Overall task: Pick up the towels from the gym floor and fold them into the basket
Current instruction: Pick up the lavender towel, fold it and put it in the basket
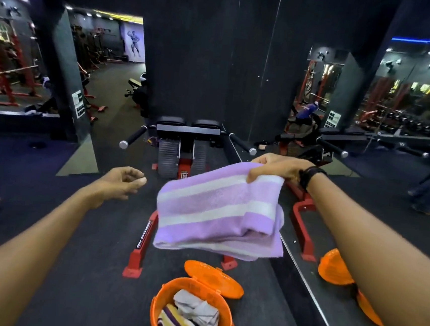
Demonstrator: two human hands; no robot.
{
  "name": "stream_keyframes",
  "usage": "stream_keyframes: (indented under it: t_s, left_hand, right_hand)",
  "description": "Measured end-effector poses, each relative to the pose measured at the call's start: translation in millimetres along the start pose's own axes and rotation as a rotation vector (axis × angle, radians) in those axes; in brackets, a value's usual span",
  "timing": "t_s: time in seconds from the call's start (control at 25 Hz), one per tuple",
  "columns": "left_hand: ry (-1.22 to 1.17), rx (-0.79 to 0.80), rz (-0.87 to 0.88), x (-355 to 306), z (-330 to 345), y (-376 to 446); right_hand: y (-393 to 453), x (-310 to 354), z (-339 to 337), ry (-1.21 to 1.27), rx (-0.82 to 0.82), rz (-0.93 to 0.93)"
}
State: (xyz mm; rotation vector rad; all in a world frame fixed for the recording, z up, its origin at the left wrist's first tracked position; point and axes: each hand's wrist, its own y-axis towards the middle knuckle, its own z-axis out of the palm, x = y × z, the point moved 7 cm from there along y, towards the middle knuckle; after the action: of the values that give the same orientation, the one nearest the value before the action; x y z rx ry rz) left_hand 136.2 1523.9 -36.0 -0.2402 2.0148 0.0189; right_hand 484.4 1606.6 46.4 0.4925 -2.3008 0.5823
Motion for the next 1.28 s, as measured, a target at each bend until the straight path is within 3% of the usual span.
stream_keyframes:
  t_s: [0.2,0.64,0.84,1.0,1.28]
  left_hand:
    - [0.340,0.099,0.081,35.4,36.7,16.7]
    - [0.431,0.270,-0.071,142.7,117.2,57.0]
    - [0.497,0.337,-0.178,189.3,161.1,92.0]
    - [0.542,0.445,-0.209,242.6,200.6,109.6]
    - [0.659,0.625,-0.258,445.5,281.8,153.4]
  right_hand:
    - [19.0,-49.8,32.3,-0.357,-0.040,0.226]
    - [58.3,-221.1,77.5,-0.345,0.015,0.594]
    - [120.8,-285.7,152.9,-0.379,0.170,0.589]
    - [167.4,-329.7,233.1,-0.238,0.283,0.509]
    - [252.0,-454.5,345.7,-0.085,0.355,0.480]
